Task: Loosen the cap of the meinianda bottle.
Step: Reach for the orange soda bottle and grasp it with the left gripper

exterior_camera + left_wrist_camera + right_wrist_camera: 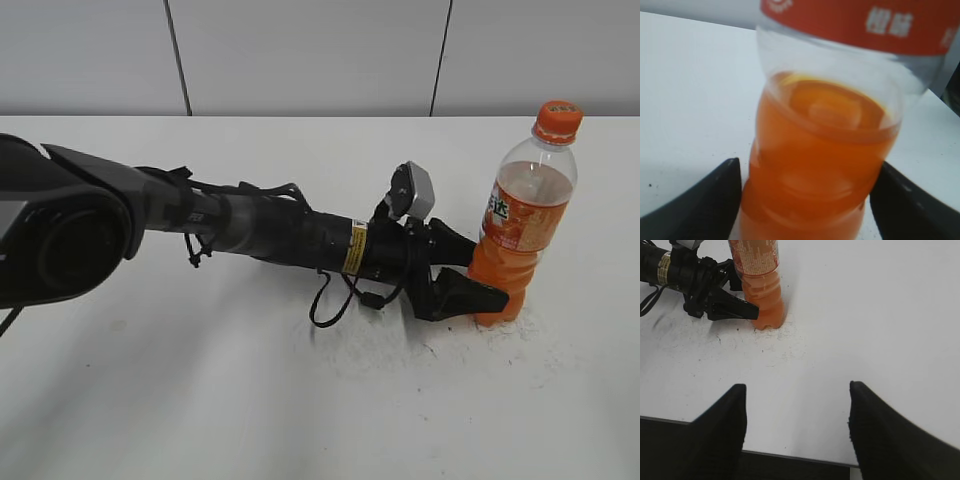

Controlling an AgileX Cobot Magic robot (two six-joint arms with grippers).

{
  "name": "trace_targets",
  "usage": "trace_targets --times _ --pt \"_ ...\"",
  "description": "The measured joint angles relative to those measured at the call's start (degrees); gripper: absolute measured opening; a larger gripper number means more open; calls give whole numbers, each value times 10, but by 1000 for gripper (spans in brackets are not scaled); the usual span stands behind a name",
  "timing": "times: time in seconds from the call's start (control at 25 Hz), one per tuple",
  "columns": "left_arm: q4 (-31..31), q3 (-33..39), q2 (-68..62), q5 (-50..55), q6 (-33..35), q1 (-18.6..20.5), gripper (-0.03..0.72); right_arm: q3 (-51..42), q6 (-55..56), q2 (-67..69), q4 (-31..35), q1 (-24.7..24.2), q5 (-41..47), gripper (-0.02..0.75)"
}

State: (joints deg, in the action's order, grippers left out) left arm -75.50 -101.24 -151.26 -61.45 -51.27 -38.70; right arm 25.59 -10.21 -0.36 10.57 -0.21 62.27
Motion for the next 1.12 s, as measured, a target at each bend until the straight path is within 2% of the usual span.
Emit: trace_targets --times 0.52,1.12 --pt "0 -1 0 5 2 -3 607 0 0 0 0 0 0 475" --pt "3 -1 -1 4 2 -3 572 0 0 0 0 0 0 475"
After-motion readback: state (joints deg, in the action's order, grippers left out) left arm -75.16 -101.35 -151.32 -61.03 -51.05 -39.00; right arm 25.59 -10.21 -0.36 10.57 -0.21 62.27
